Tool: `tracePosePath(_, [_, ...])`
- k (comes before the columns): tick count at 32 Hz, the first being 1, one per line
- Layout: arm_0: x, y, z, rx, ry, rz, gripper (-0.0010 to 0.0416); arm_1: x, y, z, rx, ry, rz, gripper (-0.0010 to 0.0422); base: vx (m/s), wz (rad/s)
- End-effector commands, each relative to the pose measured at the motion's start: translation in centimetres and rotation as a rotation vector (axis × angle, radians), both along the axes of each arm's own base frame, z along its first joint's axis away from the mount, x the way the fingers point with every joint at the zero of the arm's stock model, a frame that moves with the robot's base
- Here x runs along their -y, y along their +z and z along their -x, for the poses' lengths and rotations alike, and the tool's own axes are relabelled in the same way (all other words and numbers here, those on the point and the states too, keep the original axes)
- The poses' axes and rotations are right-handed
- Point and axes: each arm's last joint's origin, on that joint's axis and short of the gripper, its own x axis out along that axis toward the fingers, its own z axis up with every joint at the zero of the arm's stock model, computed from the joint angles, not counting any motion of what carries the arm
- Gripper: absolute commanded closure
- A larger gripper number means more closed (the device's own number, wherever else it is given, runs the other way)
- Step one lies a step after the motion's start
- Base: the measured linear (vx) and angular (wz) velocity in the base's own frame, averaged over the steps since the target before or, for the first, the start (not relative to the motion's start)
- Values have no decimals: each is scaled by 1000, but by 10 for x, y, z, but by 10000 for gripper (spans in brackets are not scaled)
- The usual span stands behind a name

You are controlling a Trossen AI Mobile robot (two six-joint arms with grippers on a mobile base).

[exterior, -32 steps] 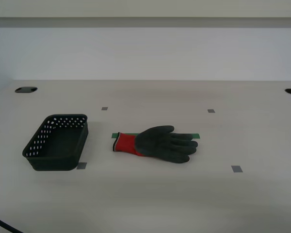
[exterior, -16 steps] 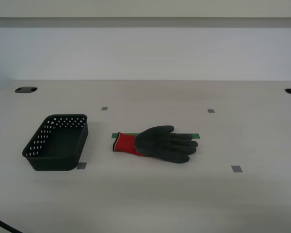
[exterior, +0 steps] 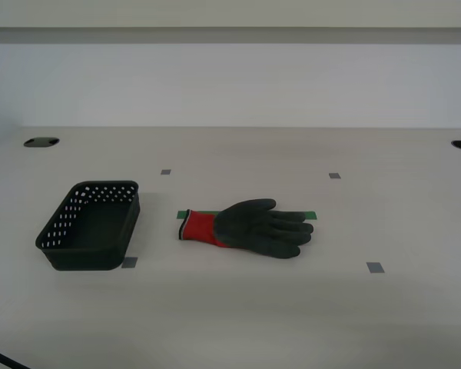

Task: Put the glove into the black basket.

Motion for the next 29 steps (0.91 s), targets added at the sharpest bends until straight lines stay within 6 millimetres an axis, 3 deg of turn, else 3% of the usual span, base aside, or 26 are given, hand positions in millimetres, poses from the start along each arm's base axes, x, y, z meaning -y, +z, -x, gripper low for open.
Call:
tracePosePath(1, [0,1,0,5,1,0,405,15,-5,-4,-79,-62,-29,412,0,0])
tracePosePath(16, [0,1,0,5,0,0,405,120,-40,-40,-504,-379,-287,412,0,0])
tracePosePath(20, [0,1,0,5,0,0,405,152,-61,-55,-598,-448,-368,412,0,0])
tracePosePath(29, [0,1,0,5,0,0,405,194,-123,-74,-748,-502,-457,412,0,0])
